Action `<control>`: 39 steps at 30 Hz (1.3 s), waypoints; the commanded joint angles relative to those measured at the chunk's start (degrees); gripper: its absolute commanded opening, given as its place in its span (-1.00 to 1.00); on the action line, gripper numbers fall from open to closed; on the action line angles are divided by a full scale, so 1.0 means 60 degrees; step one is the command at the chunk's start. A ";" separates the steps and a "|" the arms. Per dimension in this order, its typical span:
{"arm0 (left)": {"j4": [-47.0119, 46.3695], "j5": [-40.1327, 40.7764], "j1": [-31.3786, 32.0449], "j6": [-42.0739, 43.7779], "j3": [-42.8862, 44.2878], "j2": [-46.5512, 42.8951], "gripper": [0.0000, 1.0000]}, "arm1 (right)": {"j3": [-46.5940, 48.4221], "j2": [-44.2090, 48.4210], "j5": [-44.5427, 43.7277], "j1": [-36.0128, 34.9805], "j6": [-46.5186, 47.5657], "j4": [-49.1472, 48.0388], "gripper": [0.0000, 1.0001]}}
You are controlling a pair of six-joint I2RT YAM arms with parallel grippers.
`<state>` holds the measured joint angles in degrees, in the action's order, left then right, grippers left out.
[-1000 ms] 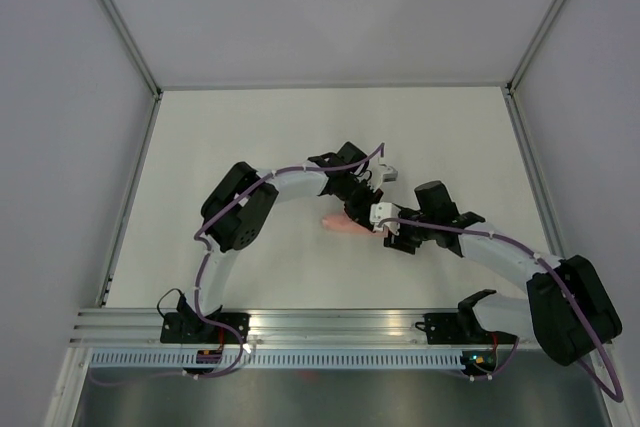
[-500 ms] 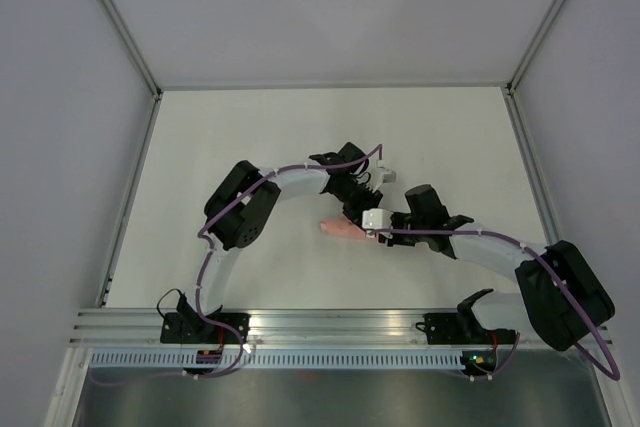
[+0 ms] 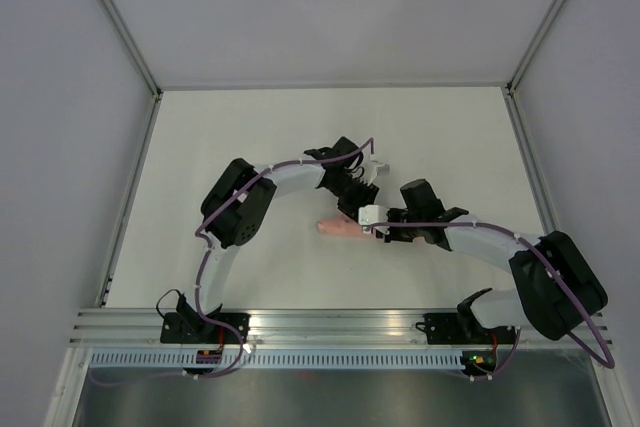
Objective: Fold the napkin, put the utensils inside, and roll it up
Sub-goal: Roll the napkin at the center of the board.
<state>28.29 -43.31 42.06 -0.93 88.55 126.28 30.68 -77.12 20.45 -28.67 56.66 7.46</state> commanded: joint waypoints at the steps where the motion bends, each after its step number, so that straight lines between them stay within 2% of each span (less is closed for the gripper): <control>1: 0.0104 0.1037 -0.0476 -0.0548 -0.0169 -0.0609 -0.14 | 0.0350 -0.0344 -0.0141 -0.0012 0.0224 0.1128 -0.74; 8: -0.0393 0.1007 -0.1019 -0.0855 -0.0593 -0.1621 -0.12 | 0.0965 -0.0915 0.0239 0.0090 0.0385 0.2122 -0.78; 13: -0.1534 0.1168 -0.1458 -0.1339 -0.1574 -0.2529 -0.12 | 0.1946 -0.1822 0.0970 0.0484 0.0633 0.3104 -0.84; 15: -0.2003 0.1650 -0.1517 -0.1631 -0.2128 -0.3129 -0.13 | 0.2544 -0.2319 0.1205 0.0675 0.0780 0.3805 -0.84; 17: -0.3056 0.2306 -0.1517 -0.1909 -0.2671 -0.3627 -0.14 | 0.2986 -0.2701 0.1571 0.0939 0.0970 0.4610 -0.85; 18: -0.3539 0.2601 -0.1517 -0.2041 -0.3443 -0.4209 -0.14 | 0.3495 -0.3109 0.1703 0.0998 0.1044 0.4876 -0.85; 19: -0.4211 0.3344 -0.1517 -0.2202 -0.3885 -0.4592 -0.14 | 0.3747 -0.3345 0.1936 0.1143 0.1117 0.5155 -0.86; 20: -0.5421 0.3772 -0.1517 -0.2262 -0.4354 -0.4944 -0.13 | 0.4011 -0.3565 0.2069 0.1232 0.1292 0.5462 -0.86; 22: -0.6760 0.4782 -0.1532 -0.2408 -0.5833 -0.5999 -0.06 | 0.4773 -0.4282 0.2289 0.1437 0.1454 0.6341 -0.88; 23: -0.8115 0.5396 -0.1518 -0.2496 -0.6331 -0.6292 -0.03 | 0.5022 -0.4473 0.2464 0.1525 0.1585 0.6851 -0.88; 24: -0.8767 0.5532 -0.1503 -0.2511 -0.7264 -0.6614 0.01 | 0.5445 -0.4925 0.2510 0.1598 0.1615 0.7060 -0.88; 26: -0.9910 0.5694 -0.1445 -0.2468 -0.8003 -0.7187 0.08 | 0.5842 -0.5338 0.2583 0.1701 0.1703 0.7629 -0.88; 34: -1.1817 0.7859 0.0707 0.0763 -0.9002 -0.7234 0.21 | 0.7879 -0.7491 0.2744 0.1848 0.1835 0.9287 -0.88; 39: -1.2655 0.8301 0.1995 0.2934 -0.9091 -0.6429 0.32 | 0.8611 -0.8282 0.2730 0.1935 0.1704 0.9727 -0.88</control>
<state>-39.48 1.69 50.61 3.99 34.28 84.95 82.52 -120.86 41.23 -16.86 64.60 64.82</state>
